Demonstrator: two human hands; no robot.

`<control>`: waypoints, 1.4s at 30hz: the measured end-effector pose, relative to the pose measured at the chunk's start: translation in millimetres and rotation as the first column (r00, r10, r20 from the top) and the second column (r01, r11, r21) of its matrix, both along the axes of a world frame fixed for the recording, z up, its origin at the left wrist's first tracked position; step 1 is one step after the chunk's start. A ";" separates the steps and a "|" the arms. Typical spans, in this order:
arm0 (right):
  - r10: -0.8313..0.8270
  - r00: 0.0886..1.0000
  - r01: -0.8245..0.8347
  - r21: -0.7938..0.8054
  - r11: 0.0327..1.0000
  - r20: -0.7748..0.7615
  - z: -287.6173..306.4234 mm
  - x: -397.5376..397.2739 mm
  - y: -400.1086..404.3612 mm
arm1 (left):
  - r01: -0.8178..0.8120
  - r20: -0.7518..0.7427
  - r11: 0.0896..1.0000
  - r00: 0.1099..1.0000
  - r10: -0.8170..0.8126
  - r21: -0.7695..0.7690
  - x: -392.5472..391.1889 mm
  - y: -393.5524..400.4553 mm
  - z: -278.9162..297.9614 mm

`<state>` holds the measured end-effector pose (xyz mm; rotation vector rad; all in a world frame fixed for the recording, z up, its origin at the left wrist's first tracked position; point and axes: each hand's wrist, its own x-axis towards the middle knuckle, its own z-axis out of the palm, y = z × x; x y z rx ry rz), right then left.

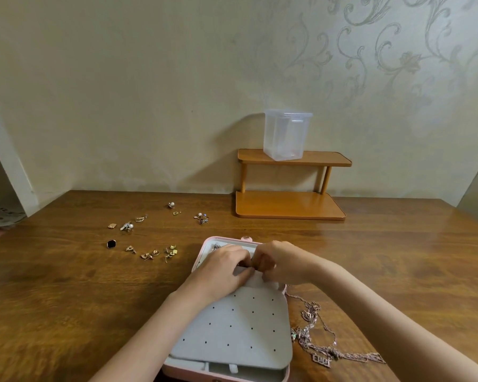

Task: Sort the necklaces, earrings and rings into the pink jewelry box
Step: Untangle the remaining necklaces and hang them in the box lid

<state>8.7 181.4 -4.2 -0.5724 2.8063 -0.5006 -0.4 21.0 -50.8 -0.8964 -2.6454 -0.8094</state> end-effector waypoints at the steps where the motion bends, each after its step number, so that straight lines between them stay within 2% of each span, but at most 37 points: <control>1: -0.052 0.998 0.048 -0.095 0.994 -0.038 -1.7 -2.1 3.2 | 0.004 0.000 1.000 1.000 -0.004 0.001 -0.6 -0.3 -0.3; 3: -0.258 0.952 0.206 -0.279 0.938 -0.163 -1.7 -8.6 13.4 | 0.004 -0.010 1.000 1.000 -0.004 0.011 -1.0 -0.4 0.0; 4: -0.378 0.910 0.299 -0.360 0.884 -0.171 -0.5 -11.4 17.6 | 0.007 -0.021 1.000 1.000 -0.007 0.011 -0.6 -0.8 -0.3; 6: -0.520 0.853 0.449 -0.454 0.769 -0.037 -1.1 -15.2 20.3 | 0.016 -0.071 1.000 0.997 -0.016 -0.012 -0.1 -1.2 -0.6; 10: -0.506 0.822 0.558 -0.553 0.619 0.262 -3.6 -21.7 7.5 | -0.006 -0.249 0.995 0.968 -0.018 -0.096 3.2 -0.7 0.4; 12: -0.459 0.814 0.571 -0.632 0.524 0.356 2.5 -22.5 2.2 | -0.006 -0.334 0.996 0.942 -0.023 -0.087 4.3 -1.5 -1.1; 14: -0.382 0.848 0.519 -0.723 0.456 0.368 8.5 -22.8 -0.2 | -0.023 -0.381 0.996 0.925 -0.010 -0.082 6.0 -1.9 1.5; 16: -0.317 0.894 0.428 -0.808 0.404 0.316 12.5 -20.0 -1.9 | -0.061 -0.403 0.994 0.915 0.022 -0.085 10.0 0.1 7.9; 18: -0.303 0.918 0.363 -0.851 0.380 0.257 13.7 -18.2 -3.7 | -0.108 -0.426 0.987 0.903 0.048 -0.119 13.2 2.3 9.2; 21: -0.317 0.919 0.341 -0.875 0.344 0.234 12.8 -18.5 -2.9 | -0.124 -0.370 0.988 0.925 0.082 -0.090 16.6 7.4 5.8; 26: -0.356 0.914 0.331 -0.866 0.375 0.195 11.5 -20.1 -5.2 | -0.108 -0.333 0.988 0.941 0.065 -0.112 17.1 12.6 8.1; 28: -0.339 0.925 0.303 -0.875 0.378 0.173 12.3 -20.6 -5.3 | -0.103 -0.256 0.994 0.963 0.087 -0.048 18.6 12.2 13.6; 32: -0.288 0.943 0.274 -0.885 0.377 0.169 13.0 -20.6 -2.1 | -0.191 -0.012 0.955 0.980 0.199 0.228 14.2 6.1 20.6; 35: -0.277 0.946 0.270 -0.883 0.385 0.168 12.0 -21.3 -0.9 | -0.224 0.117 0.942 0.973 0.200 0.251 12.7 6.6 27.5; 37: -0.282 0.942 0.285 -0.879 0.383 0.182 11.1 -24.4 -0.5 | -0.240 0.075 0.959 0.970 0.231 0.149 13.8 9.3 27.3; 40: -0.291 0.928 0.333 -0.866 0.372 0.232 9.0 -30.7 -2.5 | -0.331 -0.208 0.936 0.931 0.301 -0.124 17.9 11.0 20.5; 42: -0.301 0.920 0.357 -0.852 0.384 0.249 6.6 -35.6 -6.1 | -0.346 -0.320 0.911 0.909 0.267 -0.222 21.1 9.2 17.8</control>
